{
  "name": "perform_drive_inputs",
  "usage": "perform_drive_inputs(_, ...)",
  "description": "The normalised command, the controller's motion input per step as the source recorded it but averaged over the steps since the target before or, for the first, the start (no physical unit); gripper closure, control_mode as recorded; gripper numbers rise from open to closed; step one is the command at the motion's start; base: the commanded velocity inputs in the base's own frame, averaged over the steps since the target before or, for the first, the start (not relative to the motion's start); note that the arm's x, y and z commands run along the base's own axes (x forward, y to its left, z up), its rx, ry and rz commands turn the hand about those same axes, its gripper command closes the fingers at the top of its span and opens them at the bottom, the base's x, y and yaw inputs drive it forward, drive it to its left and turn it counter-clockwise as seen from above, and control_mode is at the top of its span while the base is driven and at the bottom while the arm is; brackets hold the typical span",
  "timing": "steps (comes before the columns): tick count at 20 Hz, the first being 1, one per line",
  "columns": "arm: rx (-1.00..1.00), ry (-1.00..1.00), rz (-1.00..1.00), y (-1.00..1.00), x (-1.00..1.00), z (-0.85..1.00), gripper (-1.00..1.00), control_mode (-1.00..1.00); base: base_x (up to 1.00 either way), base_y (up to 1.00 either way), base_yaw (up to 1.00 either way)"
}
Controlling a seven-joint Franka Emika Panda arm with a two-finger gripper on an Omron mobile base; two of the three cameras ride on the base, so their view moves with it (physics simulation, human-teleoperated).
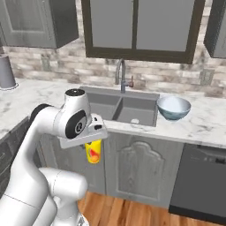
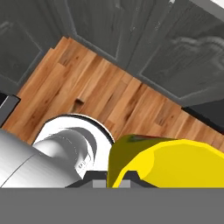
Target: Pick the cup and bowl from the counter and place them on the counter next to the sink.
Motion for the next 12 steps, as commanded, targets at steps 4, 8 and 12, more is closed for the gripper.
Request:
perform_drive_inputs(4,0.00,0.00,0.00,0.00,0.00,0.00,1.00,1.00,0.72,0.26,-0.09)
perform_drive_inputs(8,0.00,0.00,0.00,0.00,0.00,0.00,1.00,1.00,0.78,0.26,-0.09)
perform_drive_inputs(12,0.00,0.00,0.00,0.00,0.00,0.00,1.00,1.00,0.73,0.25,-0.09)
